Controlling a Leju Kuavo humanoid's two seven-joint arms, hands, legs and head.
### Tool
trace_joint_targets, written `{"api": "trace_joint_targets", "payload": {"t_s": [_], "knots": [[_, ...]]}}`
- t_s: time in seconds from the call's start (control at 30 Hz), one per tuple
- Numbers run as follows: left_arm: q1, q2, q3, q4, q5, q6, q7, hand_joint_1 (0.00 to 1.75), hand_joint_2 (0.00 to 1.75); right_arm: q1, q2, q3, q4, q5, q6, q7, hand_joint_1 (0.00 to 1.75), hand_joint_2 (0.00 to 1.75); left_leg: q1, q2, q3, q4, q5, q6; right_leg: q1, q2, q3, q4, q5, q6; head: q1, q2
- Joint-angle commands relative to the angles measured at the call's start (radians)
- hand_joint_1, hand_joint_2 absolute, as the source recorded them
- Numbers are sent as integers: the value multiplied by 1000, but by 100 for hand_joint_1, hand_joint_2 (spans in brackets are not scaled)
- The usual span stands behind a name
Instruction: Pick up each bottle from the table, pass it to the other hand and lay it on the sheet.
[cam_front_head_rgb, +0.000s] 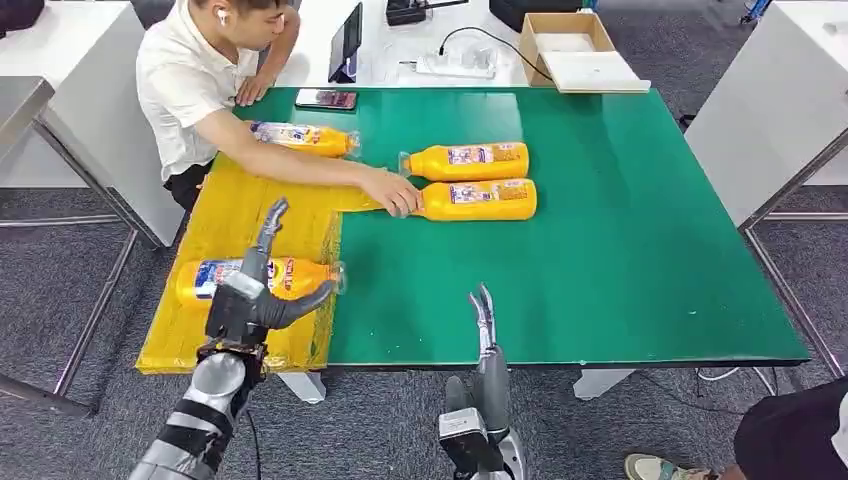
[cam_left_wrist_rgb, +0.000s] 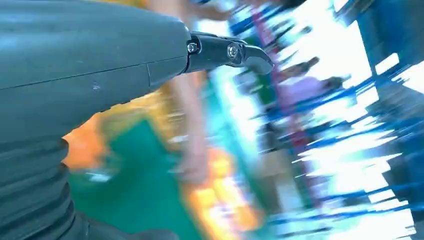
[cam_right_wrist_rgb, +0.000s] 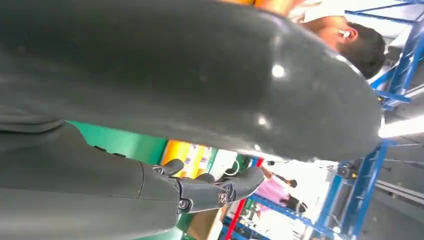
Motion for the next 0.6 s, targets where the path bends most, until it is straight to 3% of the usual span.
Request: {"api": "trace_joint_targets", "payload": {"t_s": [0.03, 0.07, 0.23, 0.27, 0.33, 0.37, 0.43, 0.6], "knots": [[141, 35, -127, -403, 238, -44, 14, 0, 175, -28, -61, -67, 0, 86, -64, -32, 0, 0, 0, 1, 0, 0, -1, -1, 0, 0, 0, 0, -1, -1, 0, 0], [147, 35, -123, -401, 239, -39, 0, 0, 175, -49, -68, -82, 83, 155, -62, -32, 0, 0, 1, 1, 3, 0, -3, -1, 1, 0, 3, 0, -2, -2, 0, 0], [152, 37, -121, -400, 238, -38, -5, 0, 175, -56, -74, -92, 84, 154, -50, -32, 0, 0, 0, 0, 1, -1, -1, -1, 0, 0, 1, -1, -1, -1, 0, 0], [154, 38, -116, -396, 235, -37, -11, 0, 175, -72, -75, -105, 156, 210, -45, -22, 0, 0, 1, 1, 2, -1, -2, -1, 1, 1, 3, -1, -1, -1, 0, 0], [186, 30, -93, -415, 230, -30, -27, 0, 175, -110, -113, -178, 238, 463, -64, 107, 0, 0, 1, 1, 2, -2, -1, -1, 1, 1, 3, -2, 0, -1, 0, 0], [202, 30, -86, -427, 229, -28, -30, 0, 175, -129, -119, -235, 269, 539, -64, 123, 0, 175, 1, 1, 2, -1, -1, 0, 1, 1, 2, -2, 0, -1, 0, 0], [233, 24, -67, -452, 243, -25, -36, 0, 175, -178, -152, -326, 329, 640, -64, 163, 0, 175, 0, 2, 3, -2, -2, 0, 1, 2, 3, -2, 0, -1, 0, 0], [252, 20, -58, -451, 245, -32, -23, 0, 175, -298, -211, -382, 481, 751, -36, 266, 0, 175, 0, 2, 2, -1, -1, 0, 0, 2, 3, -2, 0, 0, 0, 0]]}}
